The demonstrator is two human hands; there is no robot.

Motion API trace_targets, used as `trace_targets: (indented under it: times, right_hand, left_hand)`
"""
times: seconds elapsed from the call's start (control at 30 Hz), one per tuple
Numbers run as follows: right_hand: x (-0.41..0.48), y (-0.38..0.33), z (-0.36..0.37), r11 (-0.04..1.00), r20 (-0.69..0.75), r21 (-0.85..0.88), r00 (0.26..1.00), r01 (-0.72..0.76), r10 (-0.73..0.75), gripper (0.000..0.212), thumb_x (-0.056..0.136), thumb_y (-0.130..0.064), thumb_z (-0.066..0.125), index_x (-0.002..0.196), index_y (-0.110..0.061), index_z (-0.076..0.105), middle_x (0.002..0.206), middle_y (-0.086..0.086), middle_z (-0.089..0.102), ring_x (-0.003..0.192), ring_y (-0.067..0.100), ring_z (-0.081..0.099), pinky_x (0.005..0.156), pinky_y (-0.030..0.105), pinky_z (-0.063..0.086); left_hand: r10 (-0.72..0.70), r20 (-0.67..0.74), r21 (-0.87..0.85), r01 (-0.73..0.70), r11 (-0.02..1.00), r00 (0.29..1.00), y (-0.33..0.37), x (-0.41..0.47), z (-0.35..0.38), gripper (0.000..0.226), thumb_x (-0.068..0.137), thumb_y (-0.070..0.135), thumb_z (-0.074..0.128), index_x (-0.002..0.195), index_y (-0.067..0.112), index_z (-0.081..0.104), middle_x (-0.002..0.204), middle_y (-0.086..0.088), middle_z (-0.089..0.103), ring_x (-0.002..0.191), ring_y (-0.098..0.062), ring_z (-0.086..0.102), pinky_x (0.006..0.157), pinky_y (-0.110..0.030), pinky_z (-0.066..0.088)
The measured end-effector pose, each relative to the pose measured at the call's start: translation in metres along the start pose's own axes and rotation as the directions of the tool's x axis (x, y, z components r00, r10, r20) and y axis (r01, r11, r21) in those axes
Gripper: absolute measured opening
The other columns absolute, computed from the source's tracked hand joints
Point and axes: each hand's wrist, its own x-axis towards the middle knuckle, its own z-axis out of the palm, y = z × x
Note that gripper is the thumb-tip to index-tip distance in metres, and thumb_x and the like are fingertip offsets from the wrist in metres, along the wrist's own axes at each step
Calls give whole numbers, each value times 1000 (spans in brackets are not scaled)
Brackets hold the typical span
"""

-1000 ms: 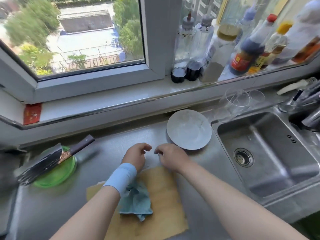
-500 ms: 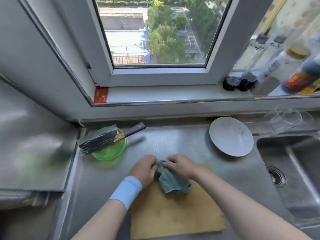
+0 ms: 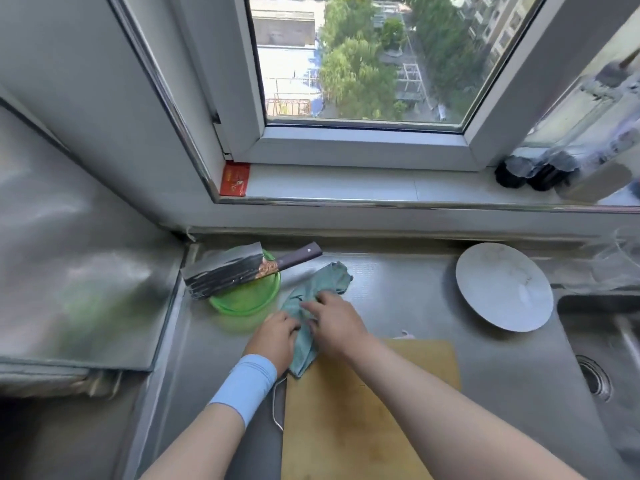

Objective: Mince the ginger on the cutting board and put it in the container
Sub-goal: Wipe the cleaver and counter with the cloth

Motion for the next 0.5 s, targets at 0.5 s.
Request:
trace_targets:
  times: [0.5]
  right_hand:
    - [-19, 143, -47, 987, -76, -139, 995, -79, 69, 16, 87, -21, 65, 94, -29, 76, 107, 2, 53, 105, 30, 52, 76, 33, 32]
  left_hand:
    - [214, 370, -6, -228, 974, 904, 124, 62, 61, 37, 98, 25, 44, 129, 25, 63, 127, -6, 55, 121, -27, 46, 103, -35, 39]
